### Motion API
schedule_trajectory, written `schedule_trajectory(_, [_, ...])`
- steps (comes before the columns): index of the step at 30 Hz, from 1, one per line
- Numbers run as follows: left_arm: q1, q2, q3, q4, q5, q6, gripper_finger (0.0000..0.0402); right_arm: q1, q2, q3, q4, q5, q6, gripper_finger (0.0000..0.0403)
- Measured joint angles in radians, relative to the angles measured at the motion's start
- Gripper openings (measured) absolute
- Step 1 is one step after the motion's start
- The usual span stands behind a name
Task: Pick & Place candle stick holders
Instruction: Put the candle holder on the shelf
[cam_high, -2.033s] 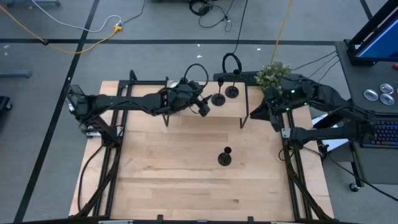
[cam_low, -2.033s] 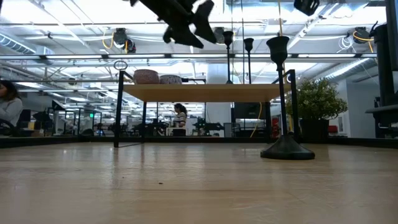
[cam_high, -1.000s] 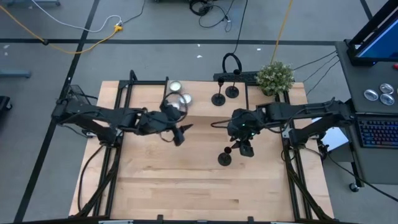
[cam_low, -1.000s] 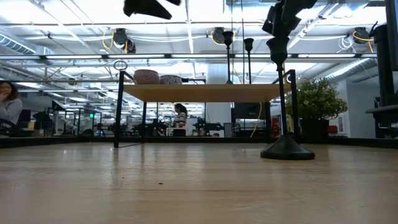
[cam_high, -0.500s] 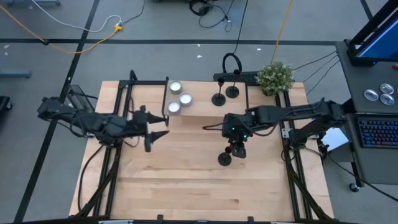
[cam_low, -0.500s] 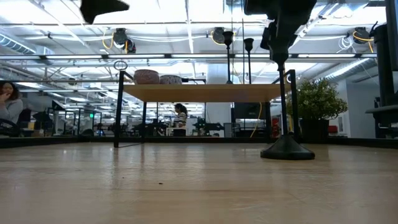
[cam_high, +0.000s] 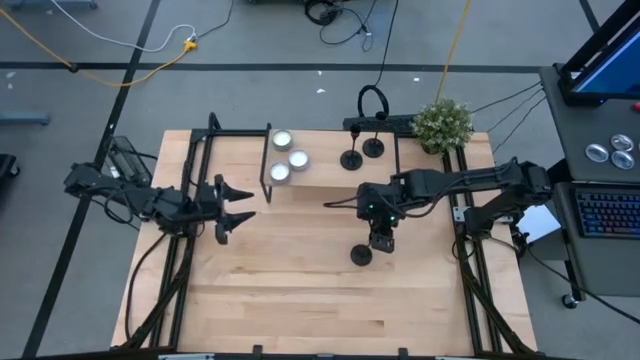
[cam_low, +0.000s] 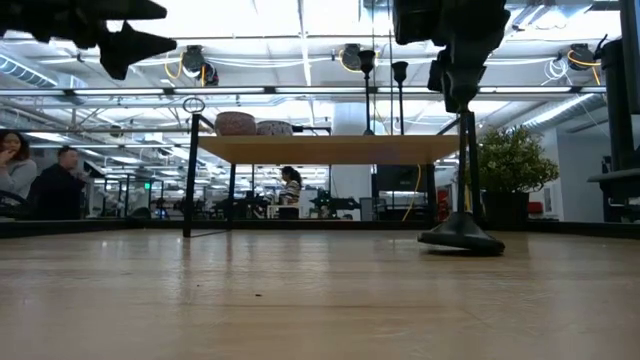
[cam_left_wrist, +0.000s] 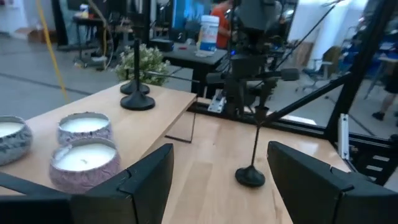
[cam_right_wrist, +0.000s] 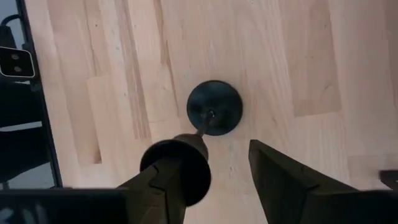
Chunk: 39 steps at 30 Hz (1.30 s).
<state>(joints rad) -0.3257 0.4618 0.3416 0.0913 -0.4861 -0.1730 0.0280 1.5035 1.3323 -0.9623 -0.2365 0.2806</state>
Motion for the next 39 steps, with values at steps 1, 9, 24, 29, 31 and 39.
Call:
schedule_trajectory(1, [0.0, -0.012, -0.025, 0.025, 0.009, 0.008, 0.0267, 0.0, 0.001, 0.0, 0.0, 0.0, -0.001, 0.015])
schedule_trajectory(9, [0.001, -0.047, -0.142, 0.071, 0.018, -0.074, 0.0267, 0.021, 0.028, 0.002, -0.008, -0.01, -0.019, 0.0076])
schedule_trajectory(24, [0.002, -0.045, -0.151, 0.069, 0.046, -0.065, 0.0267, 0.048, 0.02, 0.002, -0.023, 0.046, -0.036, 0.0013])
schedule_trajectory(29, [0.002, -0.045, -0.151, 0.114, 0.117, -0.062, 0.0267, 0.052, 0.029, 0.069, -0.12, 0.06, -0.056, 0.0012])
schedule_trajectory(31, [0.002, -0.045, -0.151, 0.131, 0.154, -0.046, 0.0267, 0.053, 0.026, 0.116, -0.162, 0.07, -0.071, 0.0012])
schedule_trajectory(39, [0.035, -0.047, -0.151, 0.101, 0.175, -0.042, 0.0267, 0.052, 0.022, 0.326, -0.328, 0.053, -0.064, 0.0012])
